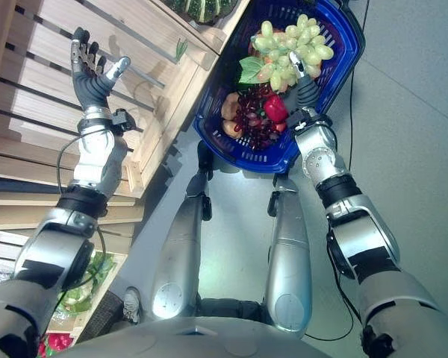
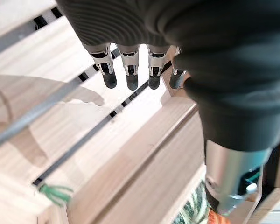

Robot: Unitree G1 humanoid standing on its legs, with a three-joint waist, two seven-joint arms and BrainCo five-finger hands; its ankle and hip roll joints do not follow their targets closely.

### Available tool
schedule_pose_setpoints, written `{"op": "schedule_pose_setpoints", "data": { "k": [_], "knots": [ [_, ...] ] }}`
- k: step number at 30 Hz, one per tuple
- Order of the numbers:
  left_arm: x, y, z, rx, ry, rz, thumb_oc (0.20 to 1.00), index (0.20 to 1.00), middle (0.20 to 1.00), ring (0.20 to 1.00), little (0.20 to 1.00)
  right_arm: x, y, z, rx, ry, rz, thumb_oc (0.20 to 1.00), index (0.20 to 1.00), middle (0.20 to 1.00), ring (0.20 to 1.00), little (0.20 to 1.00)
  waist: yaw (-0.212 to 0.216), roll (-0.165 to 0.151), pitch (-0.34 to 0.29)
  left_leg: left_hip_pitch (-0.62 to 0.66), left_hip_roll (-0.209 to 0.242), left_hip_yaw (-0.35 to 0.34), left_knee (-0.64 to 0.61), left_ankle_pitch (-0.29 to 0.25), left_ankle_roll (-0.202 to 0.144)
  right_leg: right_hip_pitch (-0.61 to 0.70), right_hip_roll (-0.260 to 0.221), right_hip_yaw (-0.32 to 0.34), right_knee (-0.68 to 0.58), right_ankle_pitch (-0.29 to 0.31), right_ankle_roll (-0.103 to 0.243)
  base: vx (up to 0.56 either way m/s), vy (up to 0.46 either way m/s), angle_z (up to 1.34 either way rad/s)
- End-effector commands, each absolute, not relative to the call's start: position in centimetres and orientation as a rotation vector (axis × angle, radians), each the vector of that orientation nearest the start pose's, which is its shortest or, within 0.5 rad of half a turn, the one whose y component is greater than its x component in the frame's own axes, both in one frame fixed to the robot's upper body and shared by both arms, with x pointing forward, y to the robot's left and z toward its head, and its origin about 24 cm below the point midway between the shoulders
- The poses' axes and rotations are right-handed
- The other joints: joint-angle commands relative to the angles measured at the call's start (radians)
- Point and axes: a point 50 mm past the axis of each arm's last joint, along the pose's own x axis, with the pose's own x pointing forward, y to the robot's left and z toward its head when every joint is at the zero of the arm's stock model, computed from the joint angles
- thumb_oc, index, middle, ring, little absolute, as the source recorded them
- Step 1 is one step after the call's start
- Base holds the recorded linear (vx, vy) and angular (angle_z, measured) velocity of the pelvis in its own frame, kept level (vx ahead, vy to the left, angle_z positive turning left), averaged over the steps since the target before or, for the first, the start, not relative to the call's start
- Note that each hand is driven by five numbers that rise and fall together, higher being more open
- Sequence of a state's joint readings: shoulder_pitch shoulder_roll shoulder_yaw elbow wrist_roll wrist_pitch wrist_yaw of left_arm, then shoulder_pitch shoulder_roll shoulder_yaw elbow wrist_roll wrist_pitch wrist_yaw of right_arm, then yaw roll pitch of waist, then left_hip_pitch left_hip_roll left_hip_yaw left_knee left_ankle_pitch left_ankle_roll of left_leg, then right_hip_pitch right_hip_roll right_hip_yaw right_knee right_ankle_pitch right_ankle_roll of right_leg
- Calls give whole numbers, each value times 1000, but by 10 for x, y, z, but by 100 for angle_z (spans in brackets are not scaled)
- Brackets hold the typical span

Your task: Pick up fruits and vegetables into the basket

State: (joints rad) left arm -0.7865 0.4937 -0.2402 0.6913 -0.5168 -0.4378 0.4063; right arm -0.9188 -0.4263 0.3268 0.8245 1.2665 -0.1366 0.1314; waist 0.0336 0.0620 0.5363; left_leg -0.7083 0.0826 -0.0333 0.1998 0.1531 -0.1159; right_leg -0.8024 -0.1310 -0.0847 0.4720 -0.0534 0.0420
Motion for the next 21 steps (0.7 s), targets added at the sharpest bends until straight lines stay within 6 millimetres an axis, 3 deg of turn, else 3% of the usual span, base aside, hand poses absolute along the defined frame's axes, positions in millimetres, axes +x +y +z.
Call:
{"op": "schedule_pose_setpoints", "data": {
  "k": [1, 8, 12, 13, 14, 15, 16, 17, 21],
  "knots": [
    [372, 232, 200, -26, -546, 354, 1000, 1000, 1000, 1000, 1000, 407, -176, 200, 491, -221, 185, 200, 200, 200, 200, 200, 7, 10, -16, -20, -117, 43, 69, -80, 68, 62, 70, -90, -72, 3, -13, 0, 0, 0],
    [377, 226, 200, -32, -530, 326, 1000, 1000, 1000, 1000, 1000, 418, -208, 189, 212, -34, -54, 200, 200, 200, 200, 200, 28, 30, -16, -40, -125, 32, 77, -78, 70, 40, 64, -97, -57, 0, -15, 0, 0, 0],
    [378, 218, 201, -36, -537, 290, 1000, 1000, 1000, 1000, 1000, 421, -218, 189, -58, 77, -165, 200, 200, 200, 200, 200, 47, 44, -16, -54, -131, 22, 83, -76, 73, 24, 59, -101, -47, 1, -14, 0, 0, 0],
    [379, 216, 202, -36, -538, 284, 1000, 1000, 1000, 1000, 1000, 421, -220, 190, -89, 96, -184, 260, 260, 260, 260, 260, 50, 45, -16, -57, -132, 21, 85, -75, 74, 20, 59, -102, -44, 1, -14, 0, 0, 0],
    [379, 214, 202, -35, -539, 277, 1000, 1000, 1000, 1000, 1000, 421, -222, 192, -135, 115, -206, 605, 605, 605, 605, 605, 53, 47, -16, -63, -134, 19, 89, -75, 74, 15, 59, -103, -40, 2, -14, 0, 0, 0],
    [379, 214, 202, -36, -539, 275, 1000, 1000, 1000, 1000, 1000, 422, -222, 193, -146, 119, -210, 605, 605, 605, 605, 605, 54, 48, -16, -65, -134, 18, 90, -74, 74, 12, 59, -103, -38, 2, -14, 0, 0, 0],
    [379, 213, 202, -39, -540, 271, 1000, 1000, 1000, 1000, 1000, 422, -222, 195, -163, 125, -224, 900, 900, 900, 900, 900, 56, 49, -16, -69, -135, 16, 93, -74, 74, 8, 59, -103, -33, 1, -15, 9, 7, 5],
    [379, 212, 202, -39, -541, 266, 1000, 1000, 1000, 1000, 1000, 422, -224, 197, -182, 133, -239, 1000, 1000, 1000, 1000, 1000, 58, 50, -16, -72, -136, 13, 95, -74, 74, 5, 59, -102, -31, 1, -14, 9, 8, 5],
    [379, 207, 199, -38, -543, 255, 1000, 1000, 1000, 1000, 1000, 421, -227, 196, -223, 174, -291, 1000, 1000, 1000, 1000, 1000, 63, 52, -16, -82, -138, 11, 101, -74, 76, -7, 63, -100, -21, -1, -13, 10, 8, 5]
  ]
}}
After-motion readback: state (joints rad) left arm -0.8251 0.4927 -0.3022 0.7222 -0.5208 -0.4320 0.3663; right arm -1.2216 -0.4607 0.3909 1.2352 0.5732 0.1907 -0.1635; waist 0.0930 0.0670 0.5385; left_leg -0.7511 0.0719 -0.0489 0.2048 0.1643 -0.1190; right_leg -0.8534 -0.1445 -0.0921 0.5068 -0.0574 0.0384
